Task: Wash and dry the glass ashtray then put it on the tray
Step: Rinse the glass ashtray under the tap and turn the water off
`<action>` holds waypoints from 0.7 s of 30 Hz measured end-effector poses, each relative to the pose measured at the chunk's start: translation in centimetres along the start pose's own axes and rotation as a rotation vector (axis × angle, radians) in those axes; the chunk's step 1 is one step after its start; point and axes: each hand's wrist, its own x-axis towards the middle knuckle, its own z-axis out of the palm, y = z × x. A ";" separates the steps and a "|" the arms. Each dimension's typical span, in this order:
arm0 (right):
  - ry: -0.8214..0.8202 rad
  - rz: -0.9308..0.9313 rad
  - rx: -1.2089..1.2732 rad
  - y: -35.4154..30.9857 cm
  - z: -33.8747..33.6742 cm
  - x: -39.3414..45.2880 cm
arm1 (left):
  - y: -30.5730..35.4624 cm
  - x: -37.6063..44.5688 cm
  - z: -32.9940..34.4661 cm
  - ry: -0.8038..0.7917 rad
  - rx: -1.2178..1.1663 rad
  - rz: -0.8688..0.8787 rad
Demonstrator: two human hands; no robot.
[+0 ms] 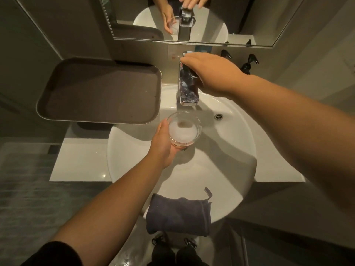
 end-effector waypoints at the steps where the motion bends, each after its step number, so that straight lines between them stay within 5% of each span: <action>1: -0.006 0.011 -0.020 0.0 0.0 0.3 | 0.0 0.1 0.1 -0.003 0.011 0.003; 7: 0.005 0.102 -0.029 -0.3 -0.9 1.3 | 0.0 0.5 0.4 -0.052 0.056 0.025; 21: 0.099 0.335 0.487 0.4 -0.2 0.5 | -0.6 1.5 0.1 -0.069 0.097 0.027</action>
